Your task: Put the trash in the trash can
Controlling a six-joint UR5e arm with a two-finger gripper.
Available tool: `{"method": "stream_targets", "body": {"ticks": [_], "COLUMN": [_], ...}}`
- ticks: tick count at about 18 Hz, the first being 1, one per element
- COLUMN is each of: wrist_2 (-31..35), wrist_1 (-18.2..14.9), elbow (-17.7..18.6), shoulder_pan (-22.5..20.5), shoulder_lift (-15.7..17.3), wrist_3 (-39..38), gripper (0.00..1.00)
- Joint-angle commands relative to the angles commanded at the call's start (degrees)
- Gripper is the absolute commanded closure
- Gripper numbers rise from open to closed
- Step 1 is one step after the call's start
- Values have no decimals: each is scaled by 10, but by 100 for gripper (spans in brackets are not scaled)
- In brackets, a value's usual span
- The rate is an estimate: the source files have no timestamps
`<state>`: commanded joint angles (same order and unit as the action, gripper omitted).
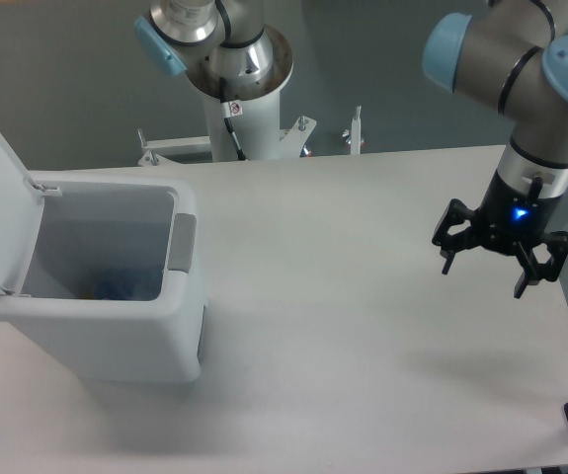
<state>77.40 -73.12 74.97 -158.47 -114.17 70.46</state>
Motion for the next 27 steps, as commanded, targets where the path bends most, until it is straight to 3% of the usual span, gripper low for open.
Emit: {"method": "stream_targets", "body": {"ticks": [3, 5, 8, 13, 27], "wrist_2": [49, 60, 77, 122, 124], "wrist_1": [-18, -18, -9, -14, -10], "elbow": [0, 3, 20, 16, 26], "shoulder_pan": [-1, 0, 2, 6, 4], "shoulder_lift": [-3, -4, -1, 0, 1], "wrist_3": [109, 131, 133, 174, 185], "gripper": [0, 0, 0, 0, 0]}}
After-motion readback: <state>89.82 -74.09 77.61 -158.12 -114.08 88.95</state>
